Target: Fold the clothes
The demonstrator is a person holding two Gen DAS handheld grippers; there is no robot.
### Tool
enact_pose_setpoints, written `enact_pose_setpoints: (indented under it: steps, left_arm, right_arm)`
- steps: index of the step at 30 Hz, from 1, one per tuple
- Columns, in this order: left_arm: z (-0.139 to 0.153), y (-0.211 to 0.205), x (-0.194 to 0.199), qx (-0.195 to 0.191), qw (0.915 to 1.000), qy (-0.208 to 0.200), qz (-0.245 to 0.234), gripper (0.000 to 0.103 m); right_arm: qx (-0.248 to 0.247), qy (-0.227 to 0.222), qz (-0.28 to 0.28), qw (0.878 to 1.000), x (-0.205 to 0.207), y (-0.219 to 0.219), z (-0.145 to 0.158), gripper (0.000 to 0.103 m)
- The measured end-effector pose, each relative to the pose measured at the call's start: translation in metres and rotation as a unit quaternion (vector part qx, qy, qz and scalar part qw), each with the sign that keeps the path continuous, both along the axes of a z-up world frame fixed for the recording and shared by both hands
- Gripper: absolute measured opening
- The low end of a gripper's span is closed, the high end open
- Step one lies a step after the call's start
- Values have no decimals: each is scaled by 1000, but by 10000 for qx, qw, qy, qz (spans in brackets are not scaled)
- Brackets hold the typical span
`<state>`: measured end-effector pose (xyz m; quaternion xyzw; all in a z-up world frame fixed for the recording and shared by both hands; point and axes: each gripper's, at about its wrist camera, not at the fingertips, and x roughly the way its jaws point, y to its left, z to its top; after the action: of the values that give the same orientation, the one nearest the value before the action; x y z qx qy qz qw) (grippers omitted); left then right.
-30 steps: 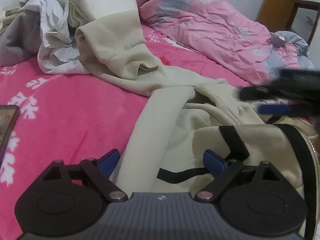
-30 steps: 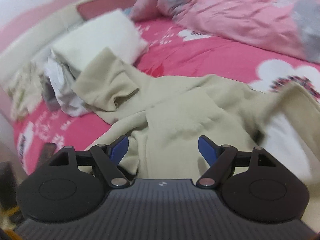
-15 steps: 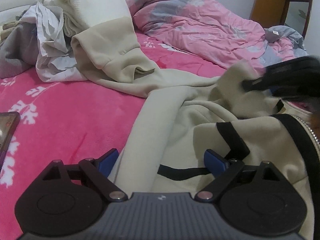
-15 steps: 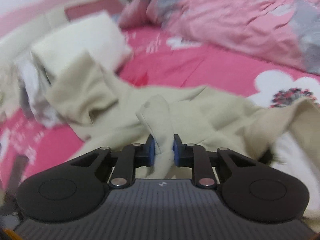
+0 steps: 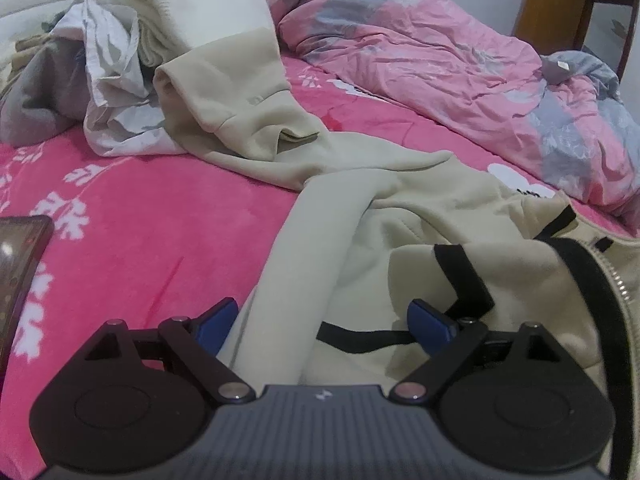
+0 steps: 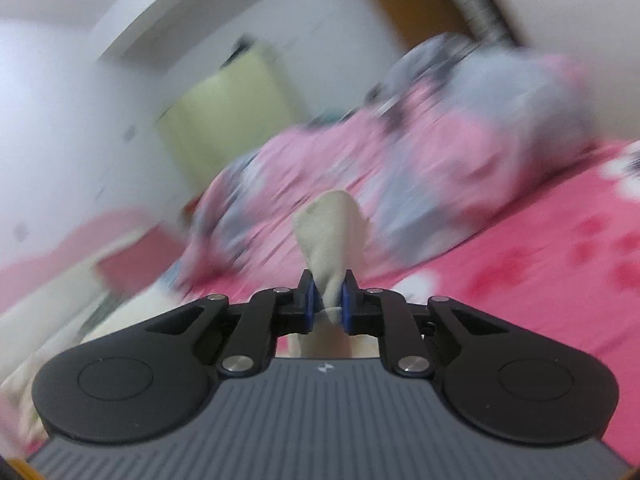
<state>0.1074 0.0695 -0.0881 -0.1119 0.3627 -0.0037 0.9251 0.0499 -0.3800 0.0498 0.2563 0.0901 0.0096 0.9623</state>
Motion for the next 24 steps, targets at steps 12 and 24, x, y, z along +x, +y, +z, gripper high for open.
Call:
enact_pose_setpoints:
  steps: [12, 24]
  left_arm:
    - [23, 5, -19, 57, 9999, -47, 73, 89]
    - [68, -1, -17, 203, 9962, -813, -257, 89]
  right_arm:
    - [-1929, 645, -971, 9743, -48, -32, -45, 10]
    - [-3823, 1934, 249, 9032, -26, 53, -102, 66]
